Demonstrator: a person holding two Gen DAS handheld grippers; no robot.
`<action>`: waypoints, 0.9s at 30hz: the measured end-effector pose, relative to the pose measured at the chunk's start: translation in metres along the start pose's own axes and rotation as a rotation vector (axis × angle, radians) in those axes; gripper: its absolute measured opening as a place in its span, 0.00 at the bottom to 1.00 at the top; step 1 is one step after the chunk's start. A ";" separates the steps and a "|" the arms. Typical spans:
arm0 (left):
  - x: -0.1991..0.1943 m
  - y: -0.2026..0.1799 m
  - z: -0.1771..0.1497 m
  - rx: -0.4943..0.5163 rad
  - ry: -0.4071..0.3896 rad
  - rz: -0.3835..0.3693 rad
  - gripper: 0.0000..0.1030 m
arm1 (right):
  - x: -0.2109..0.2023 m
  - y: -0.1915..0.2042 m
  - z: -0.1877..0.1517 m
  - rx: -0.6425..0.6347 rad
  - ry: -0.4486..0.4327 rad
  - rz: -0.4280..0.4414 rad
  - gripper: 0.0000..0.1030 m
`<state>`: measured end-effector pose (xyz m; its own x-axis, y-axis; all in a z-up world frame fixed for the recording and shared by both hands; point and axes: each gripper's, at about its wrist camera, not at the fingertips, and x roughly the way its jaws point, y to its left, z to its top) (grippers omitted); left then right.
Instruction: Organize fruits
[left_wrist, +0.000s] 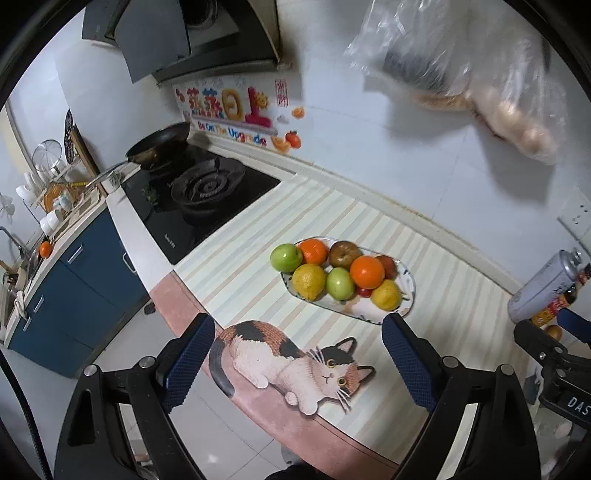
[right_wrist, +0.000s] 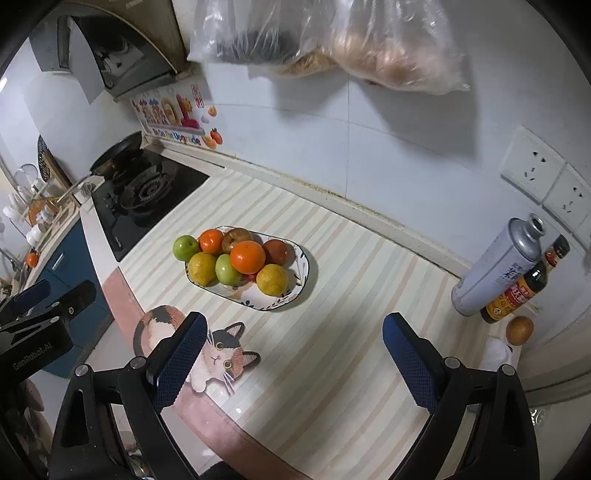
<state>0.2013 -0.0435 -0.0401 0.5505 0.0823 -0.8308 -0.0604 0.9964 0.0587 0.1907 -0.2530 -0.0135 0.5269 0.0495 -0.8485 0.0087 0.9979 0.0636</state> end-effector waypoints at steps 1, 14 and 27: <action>0.004 0.001 0.000 -0.004 0.007 -0.004 0.90 | 0.003 0.001 0.001 -0.003 0.003 -0.001 0.95; 0.027 0.007 0.002 -0.012 0.030 0.001 0.90 | 0.033 0.013 0.005 -0.007 0.037 -0.013 0.95; 0.028 0.009 0.004 0.006 0.021 -0.024 1.00 | 0.035 0.018 0.007 -0.011 0.036 -0.004 0.98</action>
<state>0.2198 -0.0323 -0.0608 0.5338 0.0580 -0.8436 -0.0422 0.9982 0.0419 0.2156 -0.2341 -0.0382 0.4963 0.0466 -0.8669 0.0014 0.9985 0.0545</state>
